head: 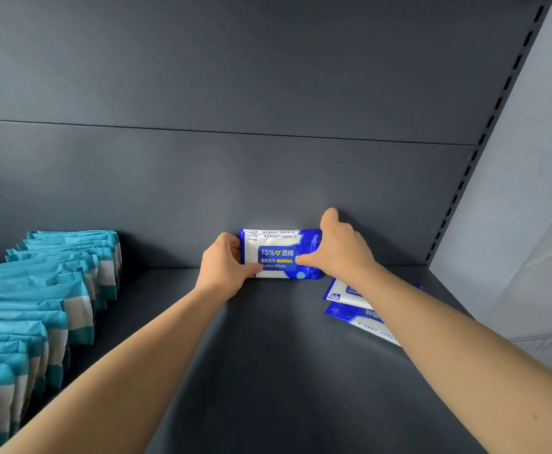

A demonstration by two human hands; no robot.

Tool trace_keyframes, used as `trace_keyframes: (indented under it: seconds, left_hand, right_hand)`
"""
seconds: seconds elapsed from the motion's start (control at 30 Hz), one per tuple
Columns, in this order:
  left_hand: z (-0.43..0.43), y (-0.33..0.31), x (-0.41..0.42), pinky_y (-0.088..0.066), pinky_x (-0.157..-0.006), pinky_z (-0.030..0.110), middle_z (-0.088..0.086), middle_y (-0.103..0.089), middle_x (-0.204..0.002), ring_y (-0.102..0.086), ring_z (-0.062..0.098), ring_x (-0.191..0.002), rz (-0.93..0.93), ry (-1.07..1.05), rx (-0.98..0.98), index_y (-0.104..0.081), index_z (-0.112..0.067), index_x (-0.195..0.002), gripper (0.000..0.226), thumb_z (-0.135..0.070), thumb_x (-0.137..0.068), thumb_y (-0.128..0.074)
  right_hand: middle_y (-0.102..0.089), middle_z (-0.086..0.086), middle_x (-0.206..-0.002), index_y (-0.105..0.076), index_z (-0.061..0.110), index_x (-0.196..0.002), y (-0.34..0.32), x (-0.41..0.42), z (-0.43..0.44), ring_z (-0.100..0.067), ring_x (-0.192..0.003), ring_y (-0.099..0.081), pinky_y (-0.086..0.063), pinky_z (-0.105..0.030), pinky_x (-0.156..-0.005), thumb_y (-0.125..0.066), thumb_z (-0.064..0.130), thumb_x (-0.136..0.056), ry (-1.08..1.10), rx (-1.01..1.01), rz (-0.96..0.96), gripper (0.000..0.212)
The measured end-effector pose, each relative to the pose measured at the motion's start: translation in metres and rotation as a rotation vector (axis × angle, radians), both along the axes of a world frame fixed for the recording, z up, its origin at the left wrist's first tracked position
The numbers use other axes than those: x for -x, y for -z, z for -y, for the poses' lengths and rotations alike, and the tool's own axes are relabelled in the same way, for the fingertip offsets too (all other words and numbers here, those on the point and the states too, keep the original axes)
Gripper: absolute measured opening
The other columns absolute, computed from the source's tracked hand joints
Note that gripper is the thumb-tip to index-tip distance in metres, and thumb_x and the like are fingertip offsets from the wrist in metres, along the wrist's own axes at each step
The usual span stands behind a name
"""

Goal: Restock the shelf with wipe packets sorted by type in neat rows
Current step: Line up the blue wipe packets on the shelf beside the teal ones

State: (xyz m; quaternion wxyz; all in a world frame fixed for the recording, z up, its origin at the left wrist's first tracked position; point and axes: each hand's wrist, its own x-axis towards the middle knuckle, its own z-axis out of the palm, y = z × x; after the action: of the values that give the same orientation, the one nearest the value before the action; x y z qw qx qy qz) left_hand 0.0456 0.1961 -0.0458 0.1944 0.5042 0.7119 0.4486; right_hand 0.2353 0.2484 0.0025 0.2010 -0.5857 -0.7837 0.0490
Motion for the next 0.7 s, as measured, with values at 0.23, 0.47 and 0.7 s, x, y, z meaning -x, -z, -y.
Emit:
trace_keyframes:
  seconds: [0.23,0.47,0.7]
  left_hand:
    - [0.020,-0.030,-0.019,-0.038,-0.066,0.019,-0.005,-0.055,-0.099,-0.052,0.012,-0.082,-0.166,-0.052,-0.231,-0.053,-0.018,-0.099,0.032,-0.026,-0.078,-0.075]
    - [0.029,-0.026,-0.088,-0.051,-0.067,0.026,0.002,-0.066,-0.082,-0.059,0.016,-0.065,-0.096,0.340,0.284,-0.055,-0.012,-0.093,0.046,-0.039,-0.068,-0.082]
    - [0.019,-0.021,-0.113,-0.056,-0.088,0.040,0.012,-0.071,-0.101,-0.067,0.025,-0.080,-0.069,0.395,0.368,-0.060,-0.010,-0.105,0.051,-0.020,-0.063,-0.087]
  right_hand:
    - [-0.066,0.001,-0.100,-0.063,0.016,-0.102,-0.033,-0.066,0.011,-0.019,-0.094,-0.062,-0.050,-0.038,-0.089,-0.076,0.045,-0.073,-0.077,0.203,0.017,0.043]
    - [-0.073,-0.010,-0.099,-0.068,0.006,-0.101,-0.012,-0.122,0.037,-0.027,-0.093,-0.069,-0.054,-0.038,-0.083,-0.079,0.039,-0.073,-0.014,0.502,0.030,0.045]
    - [-0.070,-0.008,-0.082,-0.062,0.007,-0.087,-0.021,-0.157,0.045,-0.014,-0.063,-0.062,-0.043,-0.019,-0.050,-0.066,0.013,-0.085,0.081,0.546,-0.312,0.008]
